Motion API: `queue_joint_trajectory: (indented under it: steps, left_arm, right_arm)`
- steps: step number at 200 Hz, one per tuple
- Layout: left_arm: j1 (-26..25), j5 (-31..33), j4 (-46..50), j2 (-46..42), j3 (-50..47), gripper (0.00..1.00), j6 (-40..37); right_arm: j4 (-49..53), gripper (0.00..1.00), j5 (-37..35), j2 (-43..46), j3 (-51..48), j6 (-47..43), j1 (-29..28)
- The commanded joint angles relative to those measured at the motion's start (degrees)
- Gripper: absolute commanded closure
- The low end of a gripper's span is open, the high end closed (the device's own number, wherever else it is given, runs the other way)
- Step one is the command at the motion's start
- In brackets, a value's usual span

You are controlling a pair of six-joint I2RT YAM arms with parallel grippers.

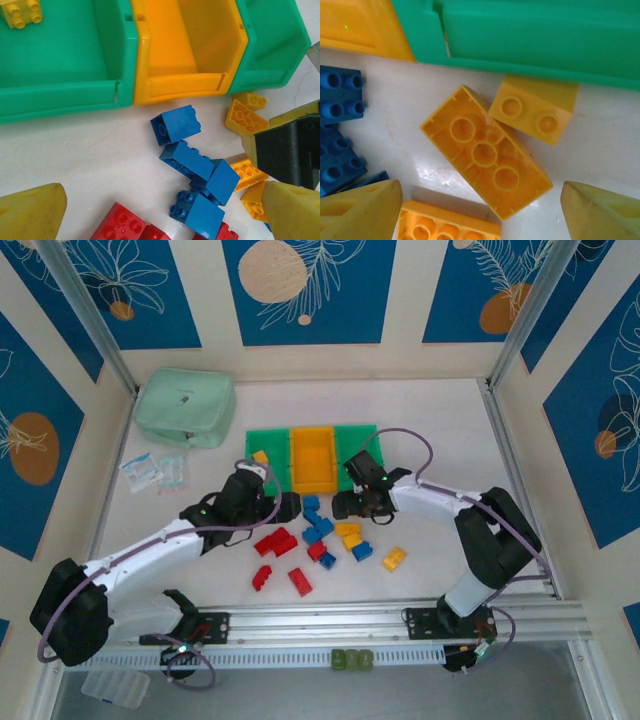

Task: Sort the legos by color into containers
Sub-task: Pick up the lego from the center of the table.

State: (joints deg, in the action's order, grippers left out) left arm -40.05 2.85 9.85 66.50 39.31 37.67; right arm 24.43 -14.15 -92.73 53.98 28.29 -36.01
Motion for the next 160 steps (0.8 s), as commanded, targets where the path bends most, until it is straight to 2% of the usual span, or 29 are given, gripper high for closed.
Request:
queue_joint_trajectory:
  steps: [1,56,85,160]
  left_arm:
    - [-0.55,1.61,0.34,-0.05,2.26,0.01,-0.09]
    - [-0.55,3.01,1.49,-0.89,2.1,0.01,-0.43]
    - [-0.54,3.39,1.63,-1.24,1.91,0.01,-0.47]
    - [-0.55,4.64,2.22,-2.98,0.91,0.01,-0.34]
  right_arm:
    - [-1.13,0.19,0.23,-1.66,1.97,-2.14,-0.63]
    - [-0.4,0.31,-2.06,-3.62,2.4,-2.99,-3.36]
    - [-0.13,0.33,-3.37,-4.77,2.96,-3.28,-3.63]
    - [1.33,0.54,-5.6,-5.19,3.86,-4.39,-5.1]
